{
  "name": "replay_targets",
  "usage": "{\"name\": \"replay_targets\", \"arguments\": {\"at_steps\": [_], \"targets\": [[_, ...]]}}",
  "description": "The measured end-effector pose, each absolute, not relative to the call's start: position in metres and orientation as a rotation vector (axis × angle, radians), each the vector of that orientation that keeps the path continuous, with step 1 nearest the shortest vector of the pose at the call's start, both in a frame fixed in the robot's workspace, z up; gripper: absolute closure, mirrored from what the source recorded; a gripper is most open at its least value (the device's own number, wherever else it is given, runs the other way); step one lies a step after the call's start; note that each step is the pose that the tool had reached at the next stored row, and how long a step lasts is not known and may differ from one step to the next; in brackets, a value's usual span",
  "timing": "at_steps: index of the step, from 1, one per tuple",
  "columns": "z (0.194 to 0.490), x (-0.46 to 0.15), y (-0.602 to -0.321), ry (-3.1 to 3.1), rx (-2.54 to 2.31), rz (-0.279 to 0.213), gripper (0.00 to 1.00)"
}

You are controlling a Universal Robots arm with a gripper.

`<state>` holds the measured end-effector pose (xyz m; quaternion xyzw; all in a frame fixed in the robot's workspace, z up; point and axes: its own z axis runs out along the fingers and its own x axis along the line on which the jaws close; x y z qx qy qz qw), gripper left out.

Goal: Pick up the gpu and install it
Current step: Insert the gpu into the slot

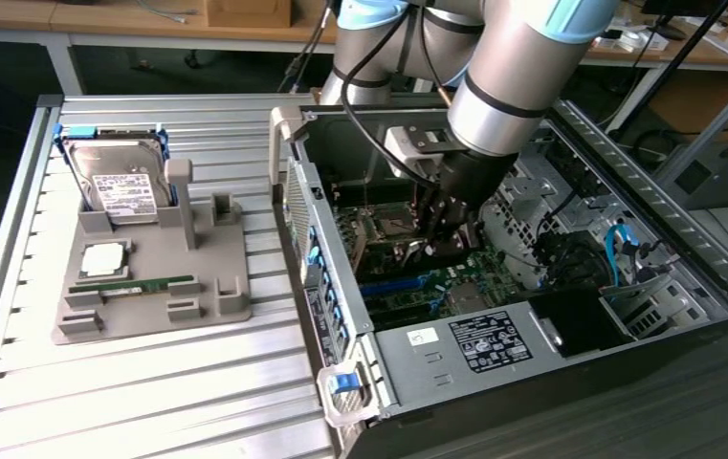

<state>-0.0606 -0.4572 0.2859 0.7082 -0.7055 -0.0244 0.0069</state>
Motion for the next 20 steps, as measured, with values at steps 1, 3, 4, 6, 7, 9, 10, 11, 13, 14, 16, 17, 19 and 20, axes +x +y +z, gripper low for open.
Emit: {"name": "replay_targets", "arguments": {"at_steps": [1, 3, 4, 6, 7, 9, 10, 11, 13, 14, 16, 17, 19, 20], "targets": [[0.2857, -0.0606, -0.4572, -2.207, 2.215, -0.077, 0.73], [0.2857, -0.0606, -0.4572, -2.207, 2.215, -0.077, 0.73], [0.2856, -0.0606, -0.4572, -2.207, 2.215, -0.077, 0.73], [0.2857, -0.0606, -0.4572, -2.207, 2.215, -0.077, 0.73], [0.2857, -0.0606, -0.4572, -2.207, 2.215, -0.077, 0.73], [0.2857, -0.0608, -0.4572, -2.207, 2.215, -0.077, 0.73], [0.2855, -0.0613, -0.4572, -2.207, 2.215, -0.077, 0.73], [0.2854, -0.0619, -0.4572, -2.207, 2.215, -0.077, 0.73], [0.285, -0.0634, -0.4572, -2.207, 2.215, -0.077, 0.73], [0.2846, -0.0645, -0.4572, -2.207, 2.215, -0.077, 0.73], [0.2837, -0.0668, -0.4571, -2.207, 2.215, -0.077, 0.73], [0.2831, -0.0678, -0.4571, -2.207, 2.215, -0.077, 0.73], [0.2818, -0.0692, -0.4572, -2.207, 2.215, -0.077, 0.73], [0.281, -0.0697, -0.4571, -2.207, 2.215, -0.077, 0.73]]}}
